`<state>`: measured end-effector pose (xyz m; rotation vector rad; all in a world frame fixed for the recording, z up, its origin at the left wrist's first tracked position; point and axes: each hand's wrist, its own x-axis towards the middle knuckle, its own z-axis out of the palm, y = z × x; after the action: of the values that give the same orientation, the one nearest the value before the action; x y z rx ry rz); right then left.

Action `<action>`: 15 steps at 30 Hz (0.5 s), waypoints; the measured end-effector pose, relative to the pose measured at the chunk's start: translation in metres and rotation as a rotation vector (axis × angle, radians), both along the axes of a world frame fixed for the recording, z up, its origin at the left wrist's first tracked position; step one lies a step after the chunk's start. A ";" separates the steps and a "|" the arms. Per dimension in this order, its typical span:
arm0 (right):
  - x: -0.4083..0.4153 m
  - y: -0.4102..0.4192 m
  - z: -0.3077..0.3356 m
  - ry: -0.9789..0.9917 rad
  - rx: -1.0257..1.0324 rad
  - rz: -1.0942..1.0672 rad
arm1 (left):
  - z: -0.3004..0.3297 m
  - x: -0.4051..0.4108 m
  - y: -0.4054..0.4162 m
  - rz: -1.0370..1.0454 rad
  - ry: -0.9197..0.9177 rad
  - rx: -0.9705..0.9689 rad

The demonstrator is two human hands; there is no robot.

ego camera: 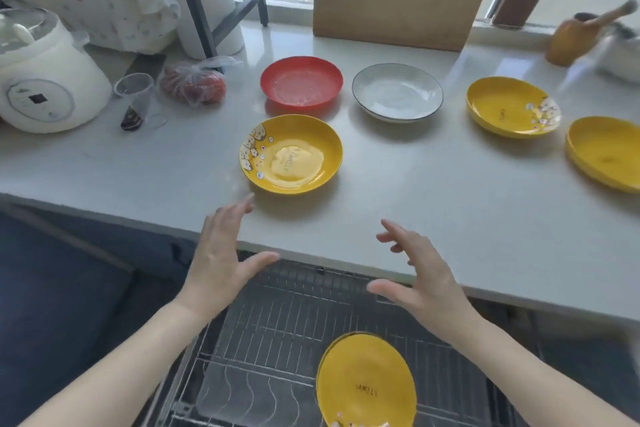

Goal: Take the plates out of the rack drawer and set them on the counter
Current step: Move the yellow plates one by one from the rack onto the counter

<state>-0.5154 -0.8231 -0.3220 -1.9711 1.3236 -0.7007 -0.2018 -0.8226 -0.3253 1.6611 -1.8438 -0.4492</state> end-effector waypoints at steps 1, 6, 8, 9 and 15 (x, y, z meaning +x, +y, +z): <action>-0.010 0.024 -0.008 0.029 0.058 0.018 | -0.009 -0.012 0.020 -0.071 -0.015 0.054; -0.056 0.115 -0.079 0.339 0.297 0.042 | -0.084 -0.056 0.095 -0.347 -0.225 0.492; -0.070 0.133 -0.108 0.481 0.379 0.038 | -0.116 -0.067 0.110 -0.393 -0.322 0.598; -0.075 0.138 -0.121 0.540 0.418 0.025 | -0.131 -0.071 0.116 -0.398 -0.365 0.634; -0.089 0.147 -0.194 0.696 0.590 0.009 | -0.211 -0.090 0.130 -0.402 -0.525 0.771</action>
<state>-0.6047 -0.6758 -0.5160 -1.7563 1.6570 0.4115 -0.2914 -0.6923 -0.5363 2.0171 -2.6320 -1.0847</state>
